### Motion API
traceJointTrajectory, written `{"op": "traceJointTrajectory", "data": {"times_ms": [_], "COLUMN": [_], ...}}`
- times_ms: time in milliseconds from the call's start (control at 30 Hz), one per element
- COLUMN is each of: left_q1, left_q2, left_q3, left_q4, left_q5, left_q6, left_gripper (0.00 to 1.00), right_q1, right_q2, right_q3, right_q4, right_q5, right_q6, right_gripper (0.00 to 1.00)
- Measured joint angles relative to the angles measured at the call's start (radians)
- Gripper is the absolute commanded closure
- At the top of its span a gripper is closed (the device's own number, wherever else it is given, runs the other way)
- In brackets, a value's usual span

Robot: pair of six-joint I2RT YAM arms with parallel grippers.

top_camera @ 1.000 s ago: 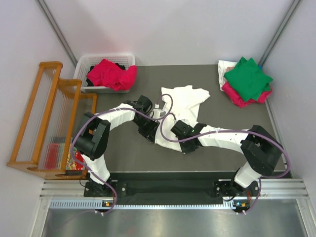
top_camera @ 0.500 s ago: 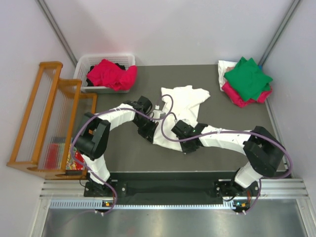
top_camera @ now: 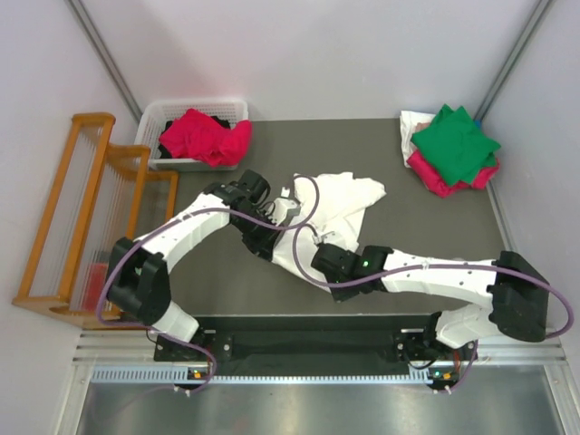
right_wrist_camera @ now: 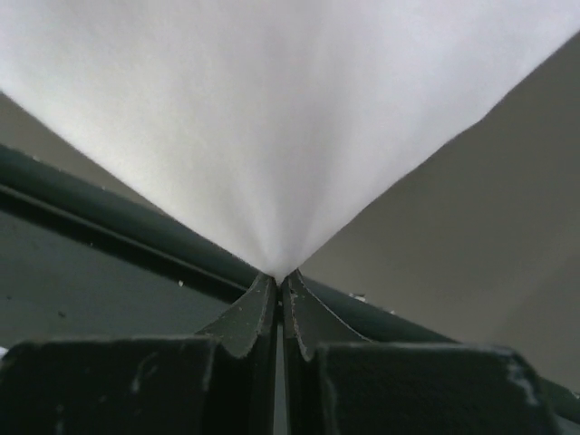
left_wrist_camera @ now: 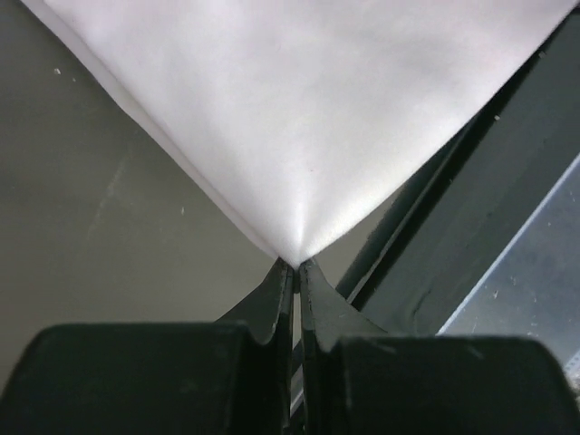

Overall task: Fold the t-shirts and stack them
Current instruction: Fold the tshirt

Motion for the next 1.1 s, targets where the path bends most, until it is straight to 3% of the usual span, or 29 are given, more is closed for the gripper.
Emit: {"op": "traceJointTrajectory", "data": {"times_ms": [233, 433, 800, 1100], "left_q1": [-0.021, -0.021, -0.016, 0.012], "left_q2": [-0.153, -0.205, -0.056, 0.162], "left_q3": [0.093, 0.122, 0.182, 0.470], "left_q4": [-0.145, -0.172, -0.129, -0.057], "left_q5": [0.032, 0.031, -0.011, -0.105], "left_q6": [0.055, 0.057, 0.039, 0.031], "left_gripper": [1.00, 1.00, 1.00, 1.00], "right_q1": [0.097, 0.092, -0.130, -0.246], "right_q2": [-0.070, -0.108, -0.085, -0.041], "right_q3": [-0.039, 0.024, 0.196, 0.239], "right_q4": [-0.032, -0.101, -0.157, -0.126], "right_q5": [0.008, 0.089, 0.180, 0.179], "right_q6": [0.097, 0.120, -0.024, -0.125], "right_gripper": [1.00, 1.00, 1.00, 1.00]}}
